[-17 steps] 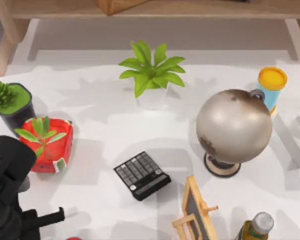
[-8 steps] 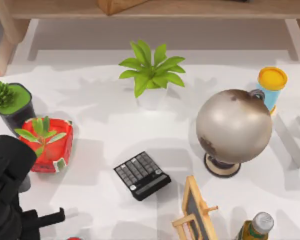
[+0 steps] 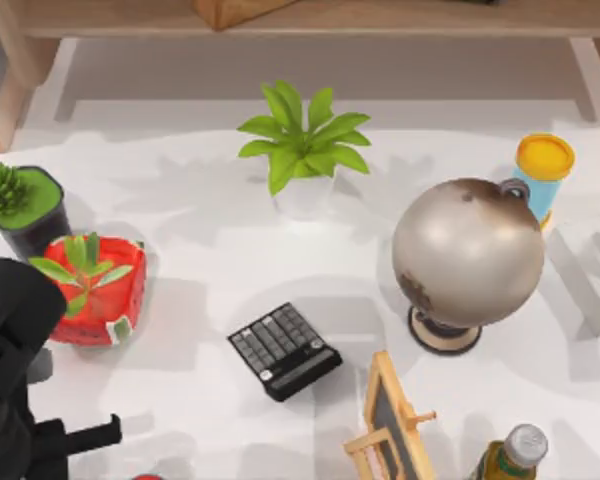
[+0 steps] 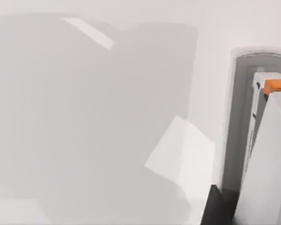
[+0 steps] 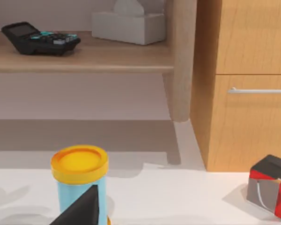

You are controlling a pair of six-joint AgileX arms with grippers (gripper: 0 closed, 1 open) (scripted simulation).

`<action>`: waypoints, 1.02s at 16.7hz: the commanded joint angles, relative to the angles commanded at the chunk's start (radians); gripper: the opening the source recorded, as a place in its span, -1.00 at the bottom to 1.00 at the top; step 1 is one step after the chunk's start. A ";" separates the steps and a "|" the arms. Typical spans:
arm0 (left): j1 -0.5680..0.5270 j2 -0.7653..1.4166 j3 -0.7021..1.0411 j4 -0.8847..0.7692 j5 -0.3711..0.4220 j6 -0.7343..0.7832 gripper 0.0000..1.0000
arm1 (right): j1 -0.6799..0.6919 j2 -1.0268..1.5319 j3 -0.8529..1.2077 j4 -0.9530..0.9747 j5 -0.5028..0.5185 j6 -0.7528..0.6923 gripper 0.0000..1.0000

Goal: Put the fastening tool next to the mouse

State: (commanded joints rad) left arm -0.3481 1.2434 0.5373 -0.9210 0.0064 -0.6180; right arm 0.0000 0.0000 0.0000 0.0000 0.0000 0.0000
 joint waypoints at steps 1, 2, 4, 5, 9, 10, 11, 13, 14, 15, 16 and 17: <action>-0.002 -0.019 0.007 -0.006 -0.003 -0.009 -1.00 | 0.000 0.000 0.000 0.000 0.000 0.000 1.00; -0.005 -0.035 0.015 -0.008 -0.006 -0.016 -1.00 | 0.000 0.000 0.000 0.000 0.000 0.000 1.00; -0.008 -0.043 0.019 -0.008 -0.008 -0.020 -1.00 | 0.000 0.000 0.000 0.000 0.000 0.000 1.00; -0.008 -0.043 0.019 -0.008 -0.008 -0.020 -1.00 | 0.000 0.000 0.000 0.000 0.000 0.000 1.00; 0.025 -0.025 0.047 -0.025 -0.006 0.014 -1.00 | 0.000 0.000 0.000 0.000 0.000 0.000 1.00; 0.054 -0.013 0.077 -0.040 -0.005 0.045 -1.00 | 0.000 0.000 0.000 0.000 0.000 0.000 1.00; 0.092 0.003 0.116 -0.057 -0.003 0.087 -1.00 | 0.000 0.000 0.000 0.000 0.000 0.000 1.00; 0.192 0.055 0.227 -0.100 -0.001 0.203 -1.00 | 0.000 0.000 0.000 0.000 0.000 0.000 1.00; 0.251 0.095 0.298 -0.123 0.000 0.274 -1.00 | 0.000 0.000 0.000 0.000 0.000 0.000 1.00; 0.313 0.145 0.379 -0.146 0.000 0.350 -1.00 | 0.000 0.000 0.000 0.000 0.000 0.000 1.00; 0.374 0.206 0.470 -0.168 -0.001 0.431 -1.00 | 0.000 0.000 0.000 0.000 0.000 0.000 1.00; 0.434 0.277 0.571 -0.189 -0.001 0.513 -1.00 | 0.000 0.000 0.000 0.000 0.000 0.000 1.00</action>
State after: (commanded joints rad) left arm 0.0857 1.5206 1.1086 -1.1096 0.0051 -0.1050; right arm 0.0000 0.0000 0.0000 0.0000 0.0000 0.0000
